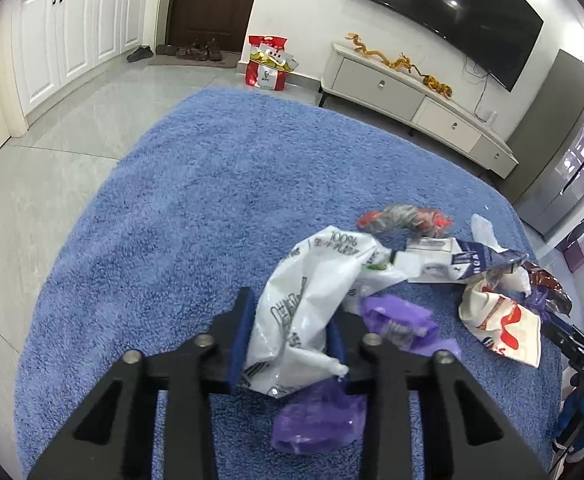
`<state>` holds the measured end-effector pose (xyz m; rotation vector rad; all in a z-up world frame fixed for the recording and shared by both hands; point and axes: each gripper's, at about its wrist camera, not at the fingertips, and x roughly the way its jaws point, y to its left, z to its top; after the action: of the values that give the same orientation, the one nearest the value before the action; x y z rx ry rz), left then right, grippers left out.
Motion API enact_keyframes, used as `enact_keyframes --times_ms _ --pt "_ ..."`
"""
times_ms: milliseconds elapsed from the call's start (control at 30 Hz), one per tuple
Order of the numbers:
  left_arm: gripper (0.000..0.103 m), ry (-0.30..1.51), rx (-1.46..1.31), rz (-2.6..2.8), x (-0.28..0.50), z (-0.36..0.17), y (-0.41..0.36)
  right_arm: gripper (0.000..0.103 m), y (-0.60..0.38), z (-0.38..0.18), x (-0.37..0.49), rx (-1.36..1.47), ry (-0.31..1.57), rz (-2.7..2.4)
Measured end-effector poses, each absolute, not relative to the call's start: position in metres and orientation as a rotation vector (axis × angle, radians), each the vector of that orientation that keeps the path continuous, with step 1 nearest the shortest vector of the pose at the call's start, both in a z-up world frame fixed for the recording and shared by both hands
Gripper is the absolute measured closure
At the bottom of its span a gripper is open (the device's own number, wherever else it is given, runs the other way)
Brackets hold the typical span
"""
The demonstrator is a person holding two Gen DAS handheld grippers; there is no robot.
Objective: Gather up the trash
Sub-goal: 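Grasp the white plastic bag with the left tool while the right tool grasps the purple bag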
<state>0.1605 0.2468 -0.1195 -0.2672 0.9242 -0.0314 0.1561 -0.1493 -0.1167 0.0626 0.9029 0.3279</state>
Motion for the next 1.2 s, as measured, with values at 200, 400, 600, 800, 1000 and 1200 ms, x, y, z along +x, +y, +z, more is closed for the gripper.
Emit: enact_keyframes --times_ms 200,400,600,800,1000,1200 --pt "0.080 0.905 -0.267 -0.009 0.154 -0.116 0.250 0.062 -0.146 -0.127 0.167 0.060 0.919 0.326" --pt "0.081 0.892 -0.327 0.008 0.145 -0.111 0.262 0.073 -0.145 -0.127 0.161 0.047 0.919 0.338" --pt "0.081 0.853 -0.349 0.018 0.123 -0.093 0.270 0.075 -0.148 -0.122 0.140 0.047 0.921 0.356" --pt "0.081 0.808 -0.358 0.004 0.094 -0.071 0.269 0.075 -0.157 -0.106 0.105 0.071 0.893 0.360" --pt "0.081 0.783 -0.333 -0.034 0.063 -0.051 0.259 0.075 -0.163 -0.086 0.071 0.078 0.850 0.360" --pt "0.081 0.750 -0.308 -0.079 0.037 -0.028 0.244 0.075 -0.173 -0.062 0.041 0.067 0.792 0.334"
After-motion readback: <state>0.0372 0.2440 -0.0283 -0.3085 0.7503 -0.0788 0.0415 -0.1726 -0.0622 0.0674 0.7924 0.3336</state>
